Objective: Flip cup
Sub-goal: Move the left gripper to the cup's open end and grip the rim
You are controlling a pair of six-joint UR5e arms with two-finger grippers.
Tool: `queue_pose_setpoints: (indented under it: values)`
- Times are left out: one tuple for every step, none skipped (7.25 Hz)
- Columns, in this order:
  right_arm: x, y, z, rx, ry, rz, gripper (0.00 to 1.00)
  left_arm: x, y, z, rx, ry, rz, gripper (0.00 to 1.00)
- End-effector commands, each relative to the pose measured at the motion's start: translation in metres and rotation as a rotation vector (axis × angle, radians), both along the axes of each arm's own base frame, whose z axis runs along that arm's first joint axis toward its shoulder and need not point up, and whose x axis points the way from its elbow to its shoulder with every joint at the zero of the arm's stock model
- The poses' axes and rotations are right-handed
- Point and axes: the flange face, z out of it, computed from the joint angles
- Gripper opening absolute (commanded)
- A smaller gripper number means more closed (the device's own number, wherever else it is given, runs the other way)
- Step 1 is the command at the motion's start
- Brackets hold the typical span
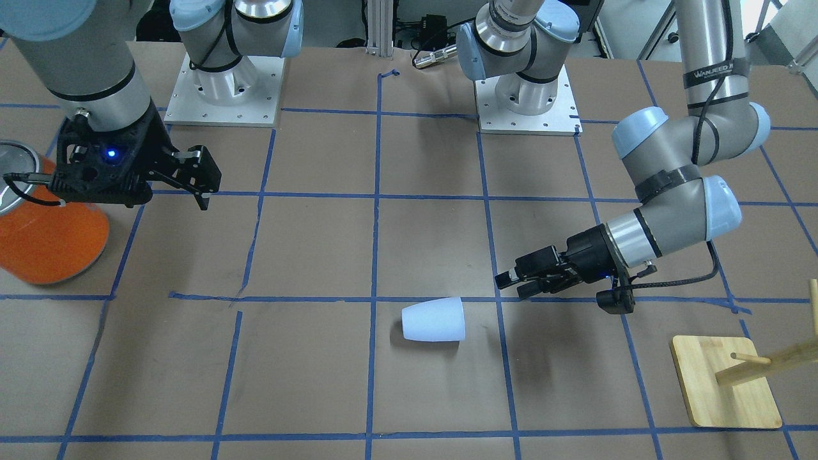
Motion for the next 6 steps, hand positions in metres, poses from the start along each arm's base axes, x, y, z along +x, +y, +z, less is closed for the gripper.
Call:
queue_pose_setpoints:
  values:
    - [-0.009, 0.001, 0.004, -0.006, -0.022, -0.026, 1.0, -0.006, -0.013, -0.048, -0.042, 0.025, -0.041, 1.0]
    - [-0.006, 0.001, 0.004, -0.007, -0.05, -0.027, 1.0, -0.027, -0.016, -0.049, -0.077, 0.08, -0.065, 1.0]
    - [-0.004, 0.002, 0.004, -0.002, -0.073, -0.033, 1.0, -0.05, -0.02, -0.047, -0.116, 0.074, -0.108, 1.0]
    - [-0.004, 0.002, 0.004, -0.002, -0.073, -0.033, 1.0, -0.064, -0.023, -0.049, -0.136, 0.069, -0.135, 1.0]
    - [-0.005, 0.001, 0.004, -0.002, -0.072, -0.036, 1.0, -0.063, -0.027, -0.061, -0.126, 0.064, -0.139, 1.0]
    - [-0.005, 0.002, 0.004, -0.002, -0.072, -0.034, 1.0, -0.062, -0.028, -0.07, -0.113, 0.071, -0.138, 1.0]
